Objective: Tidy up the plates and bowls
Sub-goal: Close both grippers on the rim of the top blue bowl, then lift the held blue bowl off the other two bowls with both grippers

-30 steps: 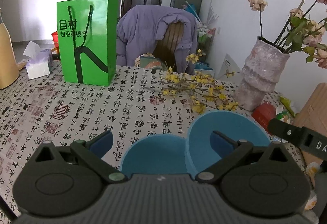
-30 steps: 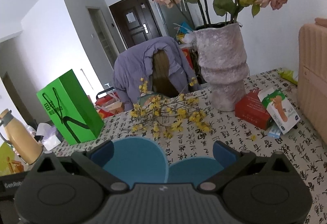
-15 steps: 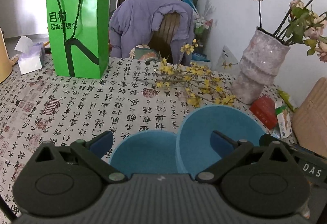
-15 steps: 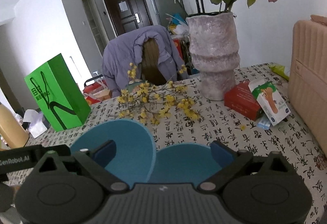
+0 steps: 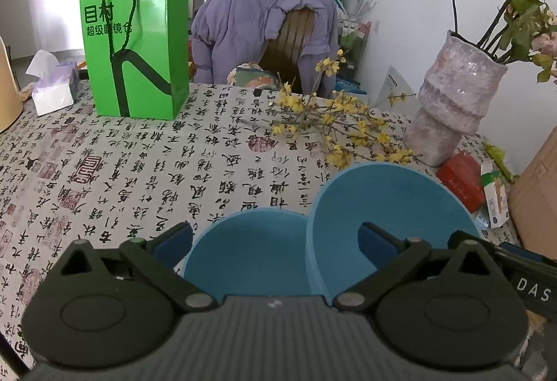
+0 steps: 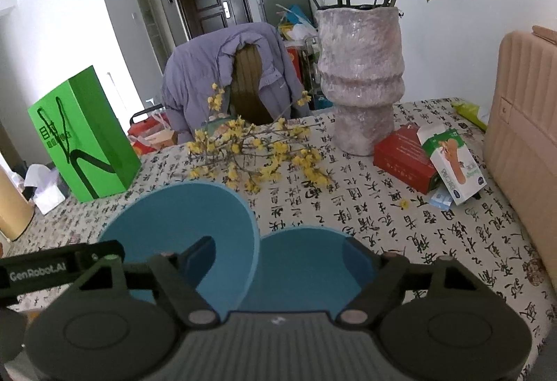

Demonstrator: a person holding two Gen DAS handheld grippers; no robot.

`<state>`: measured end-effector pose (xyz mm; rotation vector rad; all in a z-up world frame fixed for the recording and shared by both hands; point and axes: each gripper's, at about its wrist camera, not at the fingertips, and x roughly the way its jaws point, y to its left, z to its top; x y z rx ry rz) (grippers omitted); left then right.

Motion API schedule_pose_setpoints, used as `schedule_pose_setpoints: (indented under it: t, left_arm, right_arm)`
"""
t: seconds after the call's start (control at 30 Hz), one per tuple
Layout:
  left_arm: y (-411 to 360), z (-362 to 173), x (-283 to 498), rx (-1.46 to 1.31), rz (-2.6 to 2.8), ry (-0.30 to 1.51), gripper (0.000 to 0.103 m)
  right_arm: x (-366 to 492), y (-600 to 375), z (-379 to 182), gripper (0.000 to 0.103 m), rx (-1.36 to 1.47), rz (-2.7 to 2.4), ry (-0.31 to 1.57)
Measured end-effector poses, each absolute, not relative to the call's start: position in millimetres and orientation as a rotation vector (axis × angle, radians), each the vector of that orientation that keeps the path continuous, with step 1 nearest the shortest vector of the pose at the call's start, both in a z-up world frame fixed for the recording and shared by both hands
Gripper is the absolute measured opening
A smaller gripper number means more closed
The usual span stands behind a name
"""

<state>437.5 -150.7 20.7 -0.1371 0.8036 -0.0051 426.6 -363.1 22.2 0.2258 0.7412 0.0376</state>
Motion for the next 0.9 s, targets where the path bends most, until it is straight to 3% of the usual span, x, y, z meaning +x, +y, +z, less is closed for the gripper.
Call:
schedule_pose_setpoints:
  t: [0.1, 0.33, 0.4, 0.47, 0.7, 0.9]
  left_arm:
    - [-152, 19, 438, -0.134, -0.006, 0.809, 0.103]
    - [-160, 22, 436, -0.101, -0.003, 0.794, 0.098]
    - [-163, 23, 436, -0.098, -0.009, 0.798, 0.09]
    - [-165, 22, 437, -0.094, -0.012, 0.812, 0.073]
    - [-172, 18, 440, -0.098, -0.019, 0.85, 0.046]
    - [-175, 14, 444, -0.087, -0.01, 0.874, 0.016]
  right_arm:
    - [429, -361, 19, 0.068, 0.209, 0.034, 0.766]
    - [433, -357, 19, 0.055, 0.217, 0.041, 0.801]
    - [434, -354, 20, 0.051, 0.211, 0.043, 0.811]
    - [436, -351, 20, 0.048, 0.202, 0.043, 0.821]
    - [441, -344, 19, 0.023, 0.194, 0.04, 0.859]
    - [444, -341, 16, 0.01, 0.203, 0.045, 0.89]
